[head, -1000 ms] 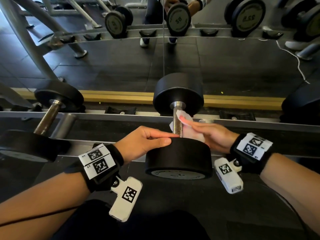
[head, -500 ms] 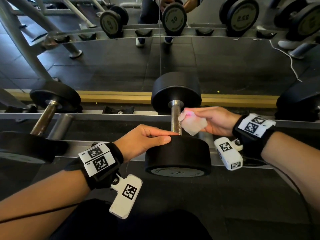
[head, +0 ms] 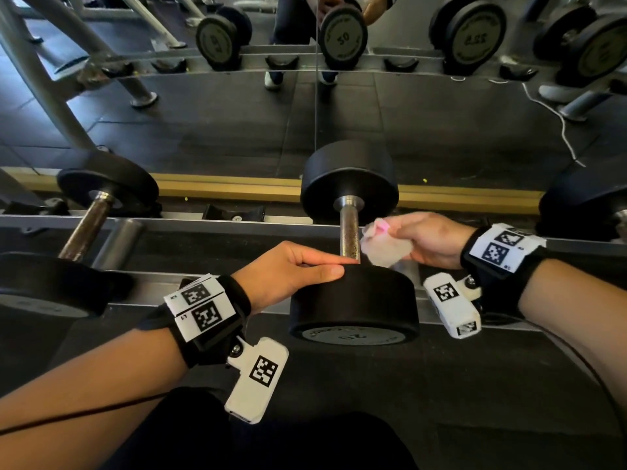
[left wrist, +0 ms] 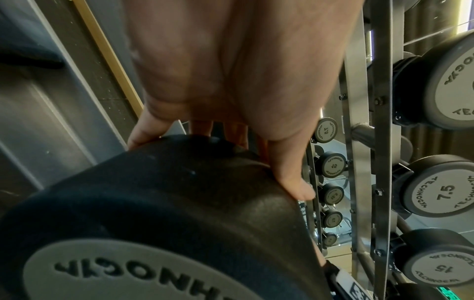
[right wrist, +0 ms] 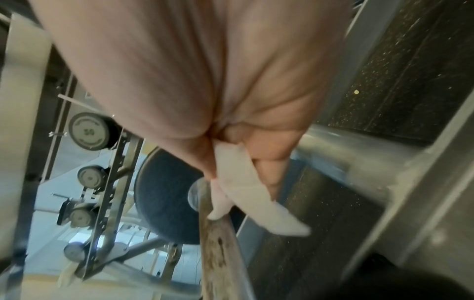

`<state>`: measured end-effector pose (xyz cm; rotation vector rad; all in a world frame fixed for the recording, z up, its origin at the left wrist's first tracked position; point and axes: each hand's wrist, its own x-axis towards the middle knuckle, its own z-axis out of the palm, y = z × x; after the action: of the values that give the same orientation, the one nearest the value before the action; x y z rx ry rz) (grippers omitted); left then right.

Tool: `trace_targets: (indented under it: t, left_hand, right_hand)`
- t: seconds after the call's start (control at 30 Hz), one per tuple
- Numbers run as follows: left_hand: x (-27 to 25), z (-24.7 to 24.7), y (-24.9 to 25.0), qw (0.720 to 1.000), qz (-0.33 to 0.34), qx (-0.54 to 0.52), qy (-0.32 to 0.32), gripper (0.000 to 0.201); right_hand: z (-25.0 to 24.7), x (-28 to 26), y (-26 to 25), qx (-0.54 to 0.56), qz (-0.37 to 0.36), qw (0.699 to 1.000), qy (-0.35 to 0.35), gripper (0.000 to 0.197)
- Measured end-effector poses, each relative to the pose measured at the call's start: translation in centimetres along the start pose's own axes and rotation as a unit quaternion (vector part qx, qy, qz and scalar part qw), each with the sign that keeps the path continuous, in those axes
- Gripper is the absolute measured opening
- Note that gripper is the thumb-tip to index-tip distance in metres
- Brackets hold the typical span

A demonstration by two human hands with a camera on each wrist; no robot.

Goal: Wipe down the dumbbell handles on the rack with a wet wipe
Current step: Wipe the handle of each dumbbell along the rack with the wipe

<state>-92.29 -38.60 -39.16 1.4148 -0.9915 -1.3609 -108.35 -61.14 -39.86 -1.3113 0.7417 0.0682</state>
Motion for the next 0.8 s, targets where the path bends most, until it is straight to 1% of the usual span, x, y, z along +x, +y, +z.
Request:
trace_targets:
  t: [0.07,0.13,0.2,0.3,0.37,0.4,0.43,0.53,0.6,0.67,0.73,0.8]
  left_hand:
    - [-0.1,0.1,0.0,1.000,0.001,-0.007,0.003,0.043]
    - [-0.1,0.1,-0.1,1.000,0.000,0.000,0.006,0.041]
    - [-0.2,0.1,-0.2,1.000,0.001,0.013,0.007,0.038]
    - [-0.2,0.1,0.0,1.000,0.002,0.018,0.002,0.040]
    - [-0.3,0.1,0.2,1.000,0.001,0.021,-0.003,0.042]
    - [-0.3,0.1,0.3,1.000,0.001,0.022,-0.003,0.043]
    - [-0.3,0.2,0.3,1.000,0.001,0.023,-0.001,0.043]
    - [-0.3,0.3,0.4,0.999,0.001,0.030,0.012,0.038]
    - [-0.2,0.3,0.4,0.999,-0.002,0.032,0.015,0.035]
    - [-0.2,0.1,0.5,0.999,-0.006,0.046,0.010,0.035]
    - [-0.1,-0.1,0.6,0.999,-0.005,0.052,0.003,0.035]
    - [0.0,-0.2,0.7,0.999,-0.006,0.048,-0.006,0.039]
  right_hand:
    - [0.2,0.8,-0.6,0.042,-0.027,0.998,0.040,0.028]
    - [0.6,1.3,-0.7,0.054,-0.014,0.998,0.035,0.027]
    - [1.1,1.0,-0.6,0.043,0.012,0.999,0.004,0.027]
    - [0.6,-0.1,0.0,0.006,0.064,0.996,-0.066,0.036]
    - [0.1,-0.9,0.2,0.018,0.099,0.987,-0.128,0.043]
    - [-0.2,-1.1,0.1,0.034,0.102,0.984,-0.142,0.044]
    - [-0.4,-1.2,-0.1,0.050,0.098,0.985,-0.136,0.045]
    - [-0.5,-0.8,-1.0,0.075,0.043,0.995,-0.049,0.043]
    - [0.0,-0.1,-1.3,0.083,0.013,0.996,-0.005,0.040]
    - [0.8,0.5,-1.3,0.074,0.015,0.997,0.007,0.038]
    - [1.3,0.4,-1.2,0.041,0.036,0.999,-0.006,0.036]
    - [1.3,0.0,-1.0,0.011,0.064,0.998,-0.024,0.038]
